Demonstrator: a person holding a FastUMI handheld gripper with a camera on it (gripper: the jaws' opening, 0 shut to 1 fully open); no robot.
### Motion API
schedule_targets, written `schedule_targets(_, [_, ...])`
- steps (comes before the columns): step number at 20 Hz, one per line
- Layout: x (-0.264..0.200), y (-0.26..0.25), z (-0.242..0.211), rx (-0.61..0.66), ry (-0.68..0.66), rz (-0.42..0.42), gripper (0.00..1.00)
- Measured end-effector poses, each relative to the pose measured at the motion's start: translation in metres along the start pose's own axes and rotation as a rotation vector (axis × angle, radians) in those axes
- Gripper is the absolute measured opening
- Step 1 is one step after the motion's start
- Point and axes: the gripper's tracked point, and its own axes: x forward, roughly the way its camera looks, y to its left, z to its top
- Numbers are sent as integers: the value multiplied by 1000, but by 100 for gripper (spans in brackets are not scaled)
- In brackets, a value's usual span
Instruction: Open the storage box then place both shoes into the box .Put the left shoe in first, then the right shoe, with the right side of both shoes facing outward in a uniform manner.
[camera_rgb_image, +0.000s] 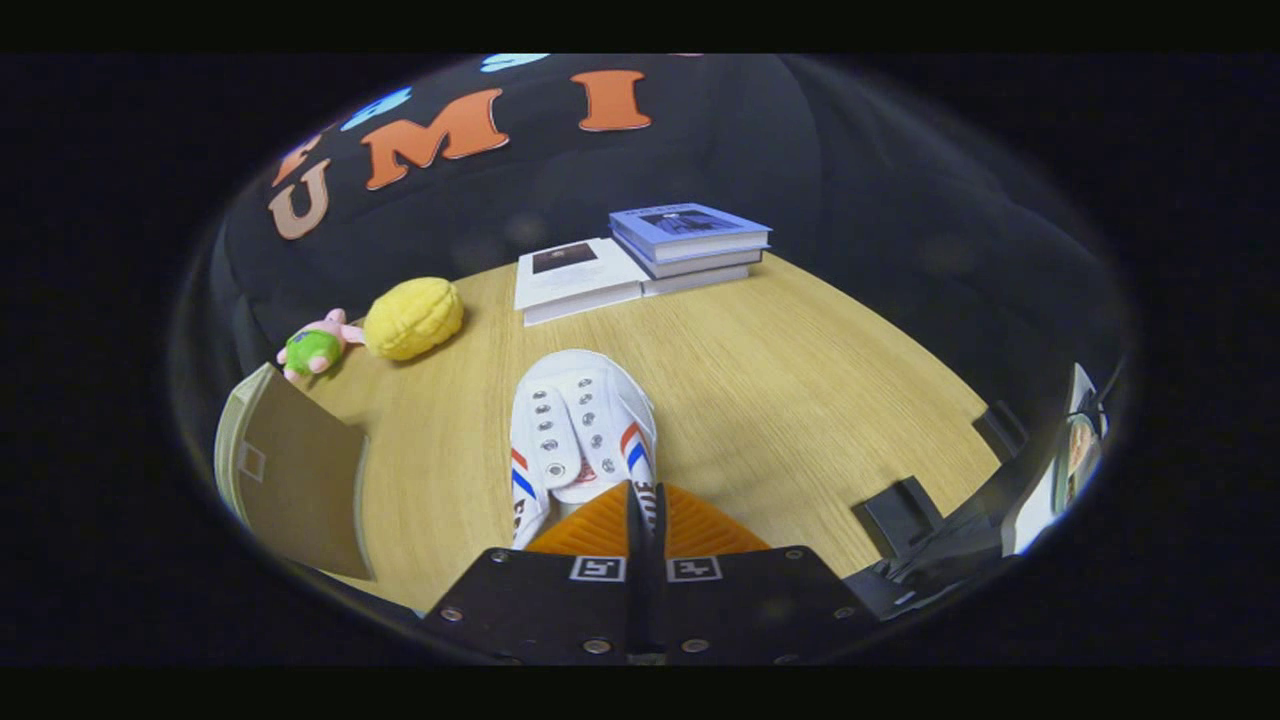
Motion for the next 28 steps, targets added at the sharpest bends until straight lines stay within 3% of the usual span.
schedule_targets(15, [-110, 188, 48, 0, -125, 151, 0])
schedule_targets(22, [-123, 272, 32, -13, -120, 216, 0])
schedule_targets(28, [-112, 309, 7, -67, -91, 224, 1])
